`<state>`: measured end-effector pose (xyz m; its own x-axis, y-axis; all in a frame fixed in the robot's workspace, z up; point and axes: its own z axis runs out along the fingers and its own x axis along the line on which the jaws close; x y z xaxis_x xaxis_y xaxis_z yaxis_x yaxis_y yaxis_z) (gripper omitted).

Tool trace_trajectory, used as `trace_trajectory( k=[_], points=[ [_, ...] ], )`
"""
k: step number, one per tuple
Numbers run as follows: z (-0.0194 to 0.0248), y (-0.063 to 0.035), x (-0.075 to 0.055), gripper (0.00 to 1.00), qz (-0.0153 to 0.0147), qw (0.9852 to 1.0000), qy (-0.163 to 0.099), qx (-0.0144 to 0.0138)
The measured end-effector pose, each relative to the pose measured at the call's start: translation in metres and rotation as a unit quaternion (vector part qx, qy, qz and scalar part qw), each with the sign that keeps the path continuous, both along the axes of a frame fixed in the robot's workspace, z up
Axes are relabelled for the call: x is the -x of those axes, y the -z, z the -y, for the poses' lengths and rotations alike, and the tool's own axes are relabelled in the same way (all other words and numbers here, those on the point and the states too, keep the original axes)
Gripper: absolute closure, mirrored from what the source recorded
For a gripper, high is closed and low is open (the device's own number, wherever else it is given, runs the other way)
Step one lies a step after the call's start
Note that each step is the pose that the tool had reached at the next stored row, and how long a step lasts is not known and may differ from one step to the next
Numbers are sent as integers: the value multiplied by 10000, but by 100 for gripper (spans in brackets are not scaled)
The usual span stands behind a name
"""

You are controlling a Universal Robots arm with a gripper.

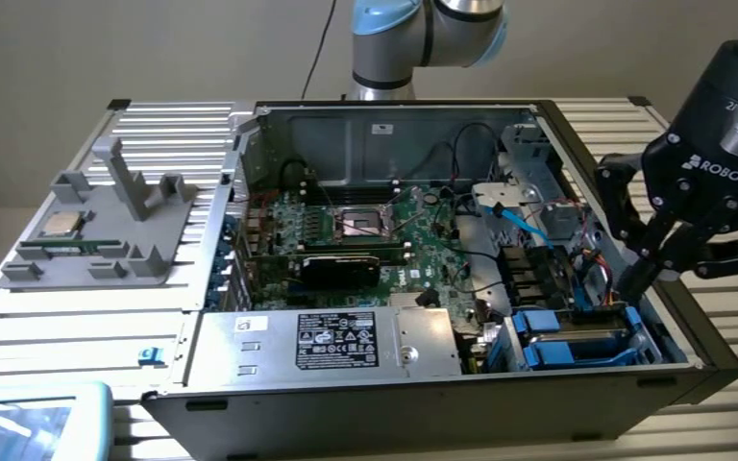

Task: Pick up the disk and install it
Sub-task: 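Insert the second disk wire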

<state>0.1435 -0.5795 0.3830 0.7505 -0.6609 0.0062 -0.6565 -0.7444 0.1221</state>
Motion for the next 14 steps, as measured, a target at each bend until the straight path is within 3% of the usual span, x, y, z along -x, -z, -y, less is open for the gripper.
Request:
trace_trajectory(
  k=[3,7,9,12,14],
  points=[
    [0,1,0,89,0,9996,-270,-26],
    [0,2,0,89,0,9980,-635,-60],
    [-1,1,0,89,2,9967,-811,-99],
    [0,3,0,89,8,9945,-1027,-212],
    [0,3,0,89,17,9929,-1137,-356]
  ],
)
